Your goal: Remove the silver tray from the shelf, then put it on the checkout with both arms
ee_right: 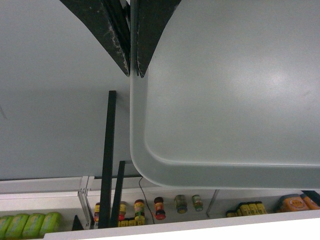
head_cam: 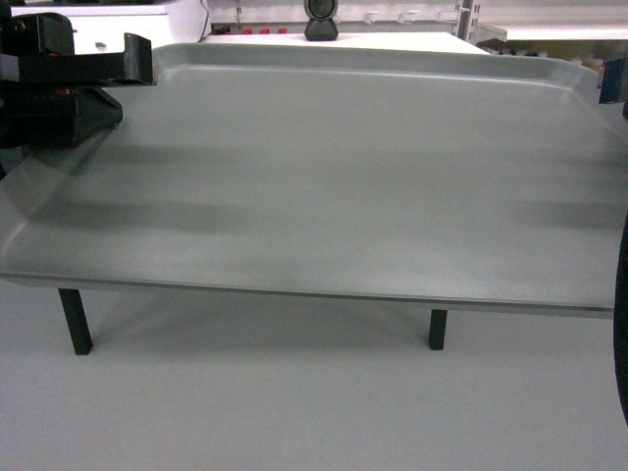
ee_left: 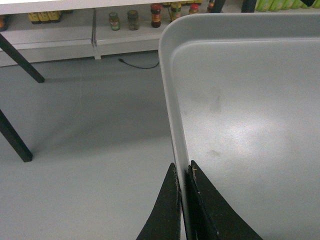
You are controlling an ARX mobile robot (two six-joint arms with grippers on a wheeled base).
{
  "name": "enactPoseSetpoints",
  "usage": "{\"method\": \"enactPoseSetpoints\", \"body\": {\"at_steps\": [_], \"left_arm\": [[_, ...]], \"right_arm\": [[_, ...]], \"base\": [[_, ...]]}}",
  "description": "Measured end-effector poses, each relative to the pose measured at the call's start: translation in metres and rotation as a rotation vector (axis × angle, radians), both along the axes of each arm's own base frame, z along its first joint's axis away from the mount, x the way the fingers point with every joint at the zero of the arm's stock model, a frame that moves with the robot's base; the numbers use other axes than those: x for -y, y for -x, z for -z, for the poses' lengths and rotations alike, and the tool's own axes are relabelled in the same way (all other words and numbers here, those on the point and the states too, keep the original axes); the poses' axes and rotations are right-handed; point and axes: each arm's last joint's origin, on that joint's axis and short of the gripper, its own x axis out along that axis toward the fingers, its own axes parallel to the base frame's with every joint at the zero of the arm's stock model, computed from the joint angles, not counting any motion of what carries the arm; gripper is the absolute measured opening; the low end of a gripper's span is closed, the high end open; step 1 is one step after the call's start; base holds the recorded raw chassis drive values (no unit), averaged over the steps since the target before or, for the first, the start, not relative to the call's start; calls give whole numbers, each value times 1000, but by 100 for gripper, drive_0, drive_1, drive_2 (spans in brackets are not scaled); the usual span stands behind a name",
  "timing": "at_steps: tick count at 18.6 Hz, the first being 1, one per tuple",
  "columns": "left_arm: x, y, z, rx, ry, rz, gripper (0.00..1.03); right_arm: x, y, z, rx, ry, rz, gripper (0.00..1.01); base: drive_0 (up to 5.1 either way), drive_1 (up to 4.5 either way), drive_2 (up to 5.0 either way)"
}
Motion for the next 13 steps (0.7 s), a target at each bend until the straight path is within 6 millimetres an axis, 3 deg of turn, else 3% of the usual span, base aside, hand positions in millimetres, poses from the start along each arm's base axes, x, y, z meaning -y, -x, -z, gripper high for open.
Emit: {"method": "enactPoseSetpoints", "body": {"at_steps": [5,13], "left_arm": [[-2,0,1,-9,-3,-6,3],[-1,0,0,-2,-2,-3,3]], "right_arm": [[-1,0,0,-2,-1,-7,2],[0,0,0,-3,-1,-5,2]], "base": [[-505,240,240],[0,0,0]]}}
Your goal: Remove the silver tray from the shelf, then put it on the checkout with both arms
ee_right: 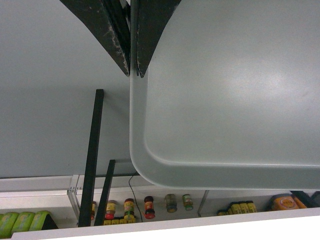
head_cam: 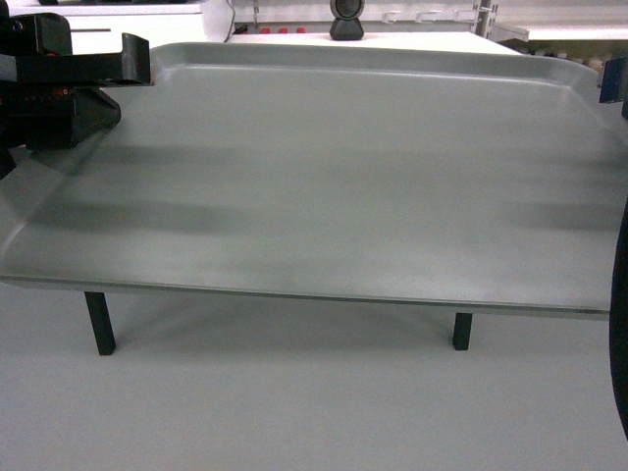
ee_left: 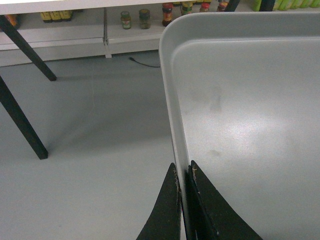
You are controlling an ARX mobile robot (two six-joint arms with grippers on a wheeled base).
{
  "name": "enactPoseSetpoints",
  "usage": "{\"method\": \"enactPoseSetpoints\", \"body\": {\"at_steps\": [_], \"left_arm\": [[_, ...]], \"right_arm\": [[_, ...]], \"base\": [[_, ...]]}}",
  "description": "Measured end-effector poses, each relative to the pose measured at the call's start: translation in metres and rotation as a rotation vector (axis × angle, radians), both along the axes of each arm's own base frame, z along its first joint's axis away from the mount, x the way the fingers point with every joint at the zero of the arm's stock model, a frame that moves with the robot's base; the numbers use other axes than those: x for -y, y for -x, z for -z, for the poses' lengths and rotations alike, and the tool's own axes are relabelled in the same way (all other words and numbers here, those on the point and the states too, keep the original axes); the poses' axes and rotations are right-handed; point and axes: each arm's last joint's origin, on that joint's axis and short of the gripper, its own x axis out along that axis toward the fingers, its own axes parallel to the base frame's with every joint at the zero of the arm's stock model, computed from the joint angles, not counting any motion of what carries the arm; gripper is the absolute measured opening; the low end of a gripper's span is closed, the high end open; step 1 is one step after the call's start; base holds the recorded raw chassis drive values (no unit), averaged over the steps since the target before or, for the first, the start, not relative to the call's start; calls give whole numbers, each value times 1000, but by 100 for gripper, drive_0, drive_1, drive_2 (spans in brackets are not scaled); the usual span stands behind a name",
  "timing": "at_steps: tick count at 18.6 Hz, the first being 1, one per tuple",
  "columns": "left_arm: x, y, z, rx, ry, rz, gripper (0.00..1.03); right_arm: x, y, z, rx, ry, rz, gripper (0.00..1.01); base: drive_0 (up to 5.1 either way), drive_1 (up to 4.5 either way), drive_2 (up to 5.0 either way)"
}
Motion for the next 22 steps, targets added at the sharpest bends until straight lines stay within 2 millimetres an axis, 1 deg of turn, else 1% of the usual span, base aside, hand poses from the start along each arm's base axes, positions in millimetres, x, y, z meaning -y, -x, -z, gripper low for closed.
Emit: {"method": "enactPoseSetpoints", "body": {"at_steps": [6,22], "left_arm": [[0,0,0,-3,-1,-1,3],[0,0,0,2,1,2,3]], "right_arm": [[0,0,0,0,0,0,2],[0,0,0,3,0,3,2]], "base": [[0,0,0],[-11,419,-442]]}}
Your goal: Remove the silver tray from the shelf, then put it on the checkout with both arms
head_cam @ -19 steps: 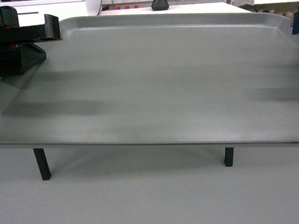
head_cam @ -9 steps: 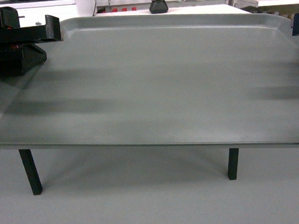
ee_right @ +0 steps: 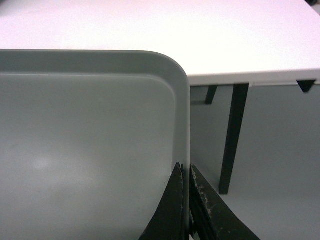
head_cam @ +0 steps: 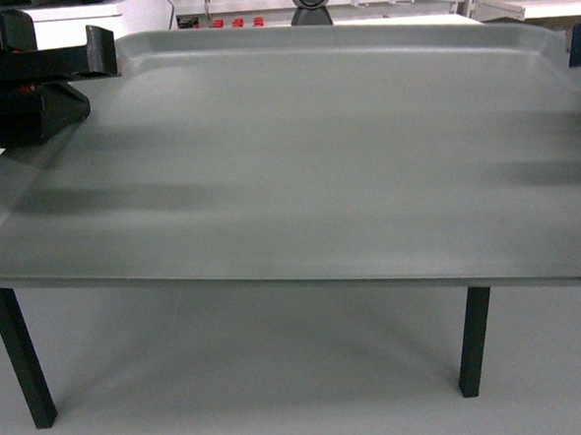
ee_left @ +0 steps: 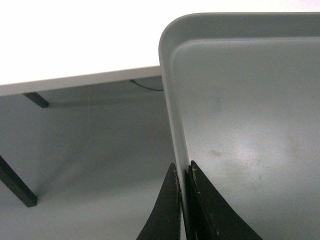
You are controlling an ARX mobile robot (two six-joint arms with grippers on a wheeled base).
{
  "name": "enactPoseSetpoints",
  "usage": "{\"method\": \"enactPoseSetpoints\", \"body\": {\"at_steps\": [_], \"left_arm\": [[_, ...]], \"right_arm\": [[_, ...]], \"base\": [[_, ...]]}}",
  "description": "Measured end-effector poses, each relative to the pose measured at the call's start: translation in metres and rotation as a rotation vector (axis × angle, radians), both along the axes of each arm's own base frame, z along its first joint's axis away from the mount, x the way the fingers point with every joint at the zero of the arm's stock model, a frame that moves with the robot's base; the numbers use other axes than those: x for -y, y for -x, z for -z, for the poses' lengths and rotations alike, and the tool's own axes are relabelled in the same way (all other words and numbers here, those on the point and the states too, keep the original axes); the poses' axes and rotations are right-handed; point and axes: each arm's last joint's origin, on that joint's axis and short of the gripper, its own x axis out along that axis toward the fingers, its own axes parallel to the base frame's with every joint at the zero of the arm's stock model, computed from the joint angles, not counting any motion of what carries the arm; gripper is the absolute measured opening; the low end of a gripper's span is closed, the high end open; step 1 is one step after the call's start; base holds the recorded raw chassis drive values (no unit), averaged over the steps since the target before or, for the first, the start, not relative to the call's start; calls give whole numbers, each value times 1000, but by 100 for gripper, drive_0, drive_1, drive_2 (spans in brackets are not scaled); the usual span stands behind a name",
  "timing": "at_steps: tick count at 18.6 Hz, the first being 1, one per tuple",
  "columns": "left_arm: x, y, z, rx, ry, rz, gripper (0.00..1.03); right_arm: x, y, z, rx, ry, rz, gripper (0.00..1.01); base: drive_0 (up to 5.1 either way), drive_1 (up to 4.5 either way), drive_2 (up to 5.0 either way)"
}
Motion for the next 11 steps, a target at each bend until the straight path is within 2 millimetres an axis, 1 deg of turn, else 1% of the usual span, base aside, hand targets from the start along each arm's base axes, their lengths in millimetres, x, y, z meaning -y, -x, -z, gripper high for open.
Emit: {"method": "enactPoseSetpoints", "body": {"at_steps": [11], "left_arm": [[0,0,0,1,-3,2,3]], "right_arm": [[0,0,0,-3,1,0,2]], "base": [[-15,415,-446]]}}
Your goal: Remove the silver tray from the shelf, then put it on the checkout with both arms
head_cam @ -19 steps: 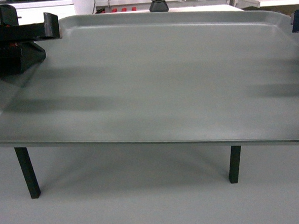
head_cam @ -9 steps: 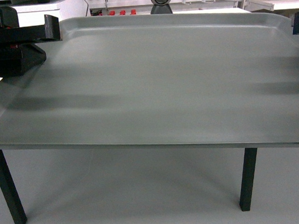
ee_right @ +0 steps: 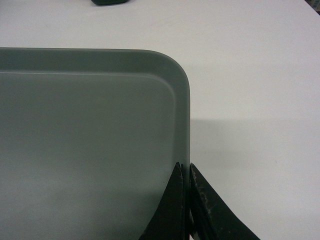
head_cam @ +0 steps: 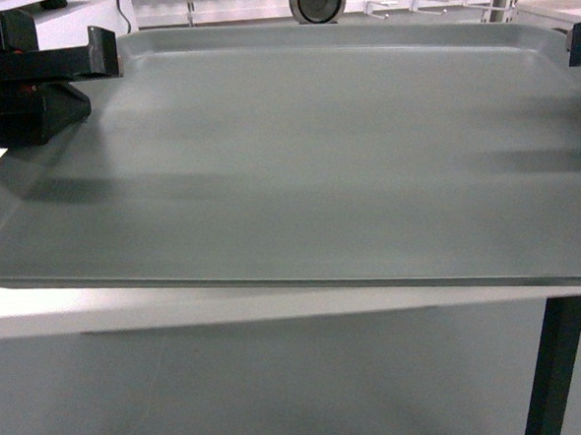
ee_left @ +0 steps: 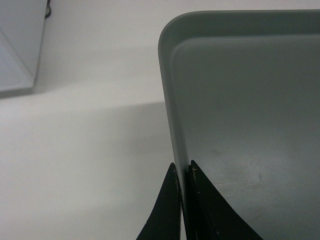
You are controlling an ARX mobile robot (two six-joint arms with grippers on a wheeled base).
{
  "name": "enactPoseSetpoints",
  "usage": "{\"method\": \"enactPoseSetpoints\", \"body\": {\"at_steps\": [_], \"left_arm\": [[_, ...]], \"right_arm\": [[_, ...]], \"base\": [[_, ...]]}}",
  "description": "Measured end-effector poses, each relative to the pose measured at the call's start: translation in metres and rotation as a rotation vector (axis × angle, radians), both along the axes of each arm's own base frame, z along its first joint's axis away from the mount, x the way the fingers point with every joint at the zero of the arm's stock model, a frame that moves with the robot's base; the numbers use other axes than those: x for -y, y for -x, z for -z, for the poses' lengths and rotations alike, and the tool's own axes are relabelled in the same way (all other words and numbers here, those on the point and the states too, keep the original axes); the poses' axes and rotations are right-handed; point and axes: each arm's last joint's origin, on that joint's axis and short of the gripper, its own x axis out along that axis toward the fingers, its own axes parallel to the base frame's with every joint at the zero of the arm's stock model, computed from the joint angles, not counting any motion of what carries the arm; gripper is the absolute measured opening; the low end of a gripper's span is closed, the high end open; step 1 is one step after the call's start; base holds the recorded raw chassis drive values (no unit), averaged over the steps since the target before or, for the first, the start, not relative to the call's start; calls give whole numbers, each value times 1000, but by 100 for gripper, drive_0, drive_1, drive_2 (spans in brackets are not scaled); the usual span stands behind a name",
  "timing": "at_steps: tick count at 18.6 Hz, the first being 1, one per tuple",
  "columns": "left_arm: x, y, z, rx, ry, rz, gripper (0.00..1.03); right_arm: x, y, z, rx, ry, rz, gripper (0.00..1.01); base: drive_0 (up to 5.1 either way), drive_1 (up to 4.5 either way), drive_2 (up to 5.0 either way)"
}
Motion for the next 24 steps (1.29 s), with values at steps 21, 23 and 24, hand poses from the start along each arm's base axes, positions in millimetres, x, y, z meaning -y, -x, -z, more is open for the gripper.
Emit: {"method": "enactPoseSetpoints", "body": {"at_steps": [21,23,24], "left_arm": [[0,-1,1,-6,-2,1,3],[0,-1,1,-6,-2,1,3],[0,-1,1,-6,-2,1,3]], "right_arm": [[0,0,0,0,0,0,2],[0,0,0,0,0,0,2],[0,0,0,0,0,0,2]], "base": [[-24,407,-454],[-24,407,-454],[-24,407,-454]]}}
